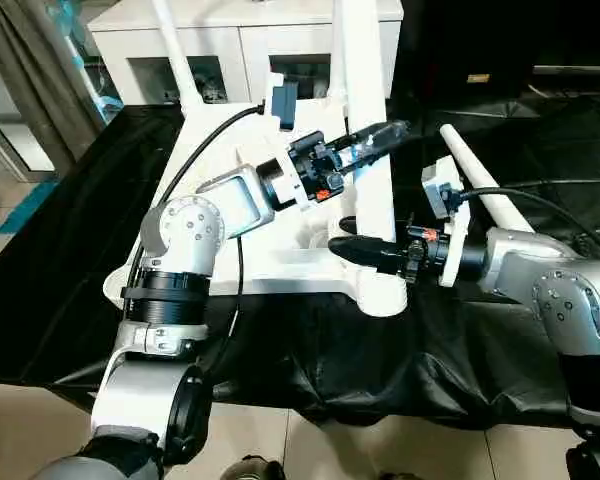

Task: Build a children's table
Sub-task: Pick table leg

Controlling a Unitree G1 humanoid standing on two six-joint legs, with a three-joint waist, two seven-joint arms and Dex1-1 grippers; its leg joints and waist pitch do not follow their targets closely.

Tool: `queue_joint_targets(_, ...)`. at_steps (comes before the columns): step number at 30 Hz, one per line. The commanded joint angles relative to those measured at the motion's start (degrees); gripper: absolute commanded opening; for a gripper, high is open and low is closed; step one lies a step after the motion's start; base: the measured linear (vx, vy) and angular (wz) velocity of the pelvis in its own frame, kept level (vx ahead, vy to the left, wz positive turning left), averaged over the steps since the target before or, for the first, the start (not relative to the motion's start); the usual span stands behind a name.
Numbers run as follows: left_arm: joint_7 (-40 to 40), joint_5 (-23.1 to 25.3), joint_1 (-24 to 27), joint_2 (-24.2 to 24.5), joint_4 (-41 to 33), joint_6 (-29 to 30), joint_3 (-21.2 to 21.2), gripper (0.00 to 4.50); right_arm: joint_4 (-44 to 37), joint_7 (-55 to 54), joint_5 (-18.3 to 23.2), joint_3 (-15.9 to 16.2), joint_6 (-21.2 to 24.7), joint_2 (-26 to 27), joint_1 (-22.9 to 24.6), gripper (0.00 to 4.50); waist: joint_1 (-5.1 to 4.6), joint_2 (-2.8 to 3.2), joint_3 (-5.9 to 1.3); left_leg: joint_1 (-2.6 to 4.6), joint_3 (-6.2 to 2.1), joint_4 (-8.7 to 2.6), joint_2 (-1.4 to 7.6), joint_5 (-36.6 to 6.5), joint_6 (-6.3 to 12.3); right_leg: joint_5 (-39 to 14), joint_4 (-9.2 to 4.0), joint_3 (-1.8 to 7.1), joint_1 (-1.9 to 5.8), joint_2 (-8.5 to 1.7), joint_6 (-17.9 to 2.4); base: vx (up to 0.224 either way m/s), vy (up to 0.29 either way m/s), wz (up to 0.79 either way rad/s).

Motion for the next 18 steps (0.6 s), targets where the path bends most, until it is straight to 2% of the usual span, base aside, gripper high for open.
queue_joint_targets(1,-2.8,-1.8,-2.0,-0.3,-1.6,-0.1,0.1,1.84,1.7,-2.1,-1.6,0.3,1.3,-0.8,0.6,2.16,-0.15,-1.50,-5.37,2.13,-2.33,-3.85,3.10,-10.2,4.52,-17.5,-4.15,1.69,2.78,-2.40,-10.0,0.000,0.000,0.00)
queue_joint_targets(2,-0.4,0.0,-2.0,-0.6,-0.7,-1.2,-0.1,2.19,1.4,-2.7,-1.3,0.0,1.5,-0.5,0.7,2.08,-0.19,-1.53,-5.37,2.14,-2.33,-3.85,3.12,-10.3,4.42,-17.6,-4.14,1.72,2.80,-2.41,-10.0,0.000,0.000,0.00)
queue_joint_targets(4,2.2,1.3,-2.4,-0.8,0.1,-1.5,-0.2,2.54,1.2,-3.3,-1.1,-0.2,1.8,-0.2,0.7,2.03,-0.28,-1.74,-5.27,2.09,-2.28,-3.86,3.06,-10.3,4.32,-17.9,-4.25,1.72,2.79,-2.38,-9.8,0.000,0.000,0.00)
queue_joint_targets(5,2.9,1.7,-2.4,-0.9,0.3,-1.6,-0.3,2.54,1.1,-3.4,-1.0,-0.2,1.9,-0.1,0.7,2.02,-0.20,-1.60,-5.33,2.28,-2.27,-3.84,3.11,-10.6,3.92,-18.5,-4.27,1.73,2.72,-2.44,-9.8,0.000,0.000,0.00)
queue_joint_targets(8,10.3,6.9,-1.5,-1.5,0.1,-3.7,-1.8,2.61,1.7,-5.0,-1.3,-0.7,1.6,1.1,0.1,1.98,-0.28,-1.70,-5.31,2.14,-2.37,-3.87,3.08,-10.7,3.78,-18.5,-4.33,1.75,2.83,-2.45,-9.3,0.000,0.000,0.00)
queue_joint_targets(9,10.3,6.9,-1.5,-1.5,0.1,-3.7,-1.8,2.75,1.7,-5.0,-1.3,-0.7,1.6,1.1,0.1,1.95,-0.43,-1.70,-5.23,2.13,-2.38,-3.95,3.11,-10.9,3.77,-18.8,-4.41,1.75,2.74,-2.33,-9.0,0.000,0.000,0.00)
queue_joint_targets(10,13.3,9.4,-0.7,-1.6,-0.5,-4.0,-3.1,2.97,2.3,-5.8,-1.6,-0.9,1.3,1.7,-0.3,1.93,-0.40,-1.78,-5.32,2.04,-2.37,-3.88,3.02,-10.5,3.78,-18.7,-4.32,1.74,2.95,-2.43,-8.8,0.000,0.000,0.00)
queue_joint_targets(11,16.3,11.1,0.6,-2.4,-1.9,-4.0,-4.0,2.99,3.0,-6.5,-1.9,-0.9,0.8,2.3,-0.9,1.93,-0.39,-1.61,-5.25,2.04,-2.46,-3.95,3.10,-10.6,3.79,-18.6,-4.34,1.76,2.86,-2.46,-8.9,0.000,0.000,0.00)
queue_joint_targets(14,19.2,11.2,1.8,-4.2,-3.2,-3.8,-3.3,2.99,4.0,-7.3,-2.4,-0.9,0.4,2.8,-1.4,1.93,-0.53,-1.93,-5.32,1.86,-2.27,-3.70,2.97,-9.6,4.43,-18.0,-4.45,1.72,2.92,-2.46,-9.2,0.000,0.000,0.00)
queue_joint_targets(16,21.1,12.1,2.8,-5.0,-3.9,-4.0,-3.7,2.99,4.5,-7.9,-2.6,-0.9,0.1,3.2,-1.9,1.93,-0.52,-1.85,-5.27,1.86,-2.32,-3.77,3.05,-9.5,4.68,-18.1,-4.45,1.62,2.83,-2.33,-9.4,0.000,0.000,0.00)
queue_joint_targets(17,21.7,12.4,3.1,-5.2,-4.0,-4.1,-3.9,2.84,4.6,-8.0,-2.6,-0.9,0.1,3.3,-2.0,1.93,-0.54,-2.20,-5.27,1.86,-2.27,-3.76,3.06,-9.7,4.69,-18.3,-4.50,1.62,2.84,-2.31,-9.2,0.000,0.000,0.00)
queue_joint_targets(18,22.4,12.6,3.2,-5.5,-3.9,-4.2,-3.8,2.73,4.8,-8.2,-2.7,-0.9,0.0,3.4,-2.2,1.93,-0.44,-2.01,-5.23,1.87,-2.31,-3.76,3.04,-9.8,4.69,-18.9,-4.53,1.65,2.81,-2.39,-9.0,0.000,0.000,0.00)
